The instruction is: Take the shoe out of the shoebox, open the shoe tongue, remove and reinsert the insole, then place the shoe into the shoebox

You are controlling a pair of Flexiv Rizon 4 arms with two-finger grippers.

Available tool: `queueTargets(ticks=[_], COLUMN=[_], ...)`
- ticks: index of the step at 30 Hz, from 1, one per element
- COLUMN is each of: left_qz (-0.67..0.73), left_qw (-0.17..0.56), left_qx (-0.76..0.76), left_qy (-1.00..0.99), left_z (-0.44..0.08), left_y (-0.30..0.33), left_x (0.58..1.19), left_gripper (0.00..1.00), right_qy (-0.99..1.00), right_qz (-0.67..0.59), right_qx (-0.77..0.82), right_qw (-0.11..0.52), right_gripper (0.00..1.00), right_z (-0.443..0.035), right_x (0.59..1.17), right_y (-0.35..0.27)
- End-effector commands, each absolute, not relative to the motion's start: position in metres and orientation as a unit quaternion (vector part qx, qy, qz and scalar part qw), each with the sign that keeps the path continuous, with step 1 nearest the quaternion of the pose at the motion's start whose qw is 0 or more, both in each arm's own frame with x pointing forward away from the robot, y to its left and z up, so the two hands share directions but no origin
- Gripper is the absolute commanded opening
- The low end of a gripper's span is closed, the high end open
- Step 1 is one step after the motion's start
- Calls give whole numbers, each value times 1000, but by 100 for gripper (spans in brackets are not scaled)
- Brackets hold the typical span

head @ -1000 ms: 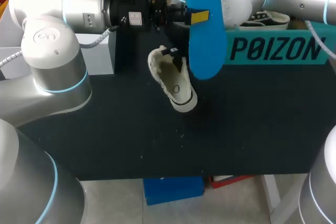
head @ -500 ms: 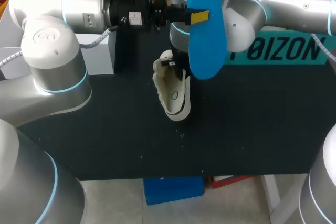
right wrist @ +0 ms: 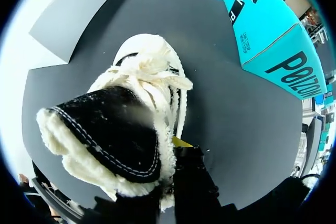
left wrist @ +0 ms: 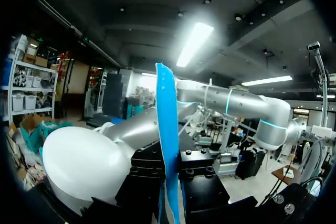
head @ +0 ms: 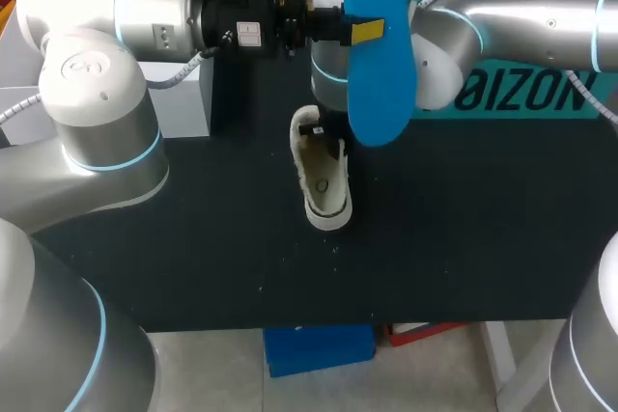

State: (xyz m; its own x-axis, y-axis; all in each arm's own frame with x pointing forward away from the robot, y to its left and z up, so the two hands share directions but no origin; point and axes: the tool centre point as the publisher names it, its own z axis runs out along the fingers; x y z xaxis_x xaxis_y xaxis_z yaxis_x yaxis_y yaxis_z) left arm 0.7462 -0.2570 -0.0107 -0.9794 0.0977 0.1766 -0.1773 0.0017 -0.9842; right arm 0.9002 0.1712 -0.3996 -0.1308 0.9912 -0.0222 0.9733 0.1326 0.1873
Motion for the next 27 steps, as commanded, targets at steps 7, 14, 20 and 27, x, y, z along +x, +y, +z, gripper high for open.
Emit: queueTargets(ticks=[7,14,20,27], left_qz=[706,706,706,706], left_qw=[96,96,96,96], left_qx=[29,29,29,29], left_qy=[-701,-701,-701,-701], left_z=[-11,-11,-11,-11], left_y=[-258,-258,-258,-258], left_x=[745,745,745,745], left_gripper=[0,0,0,0], right_qy=[749,759,745,755], right_qz=[78,105,185,222], right_qx=[656,643,622,588], right_qw=[49,-16,-157,-189], right_gripper=[100,100,100,100], right_z=[-389,-360,-330,-312], right_x=[899,891,890,890], right_y=[163,151,149,151])
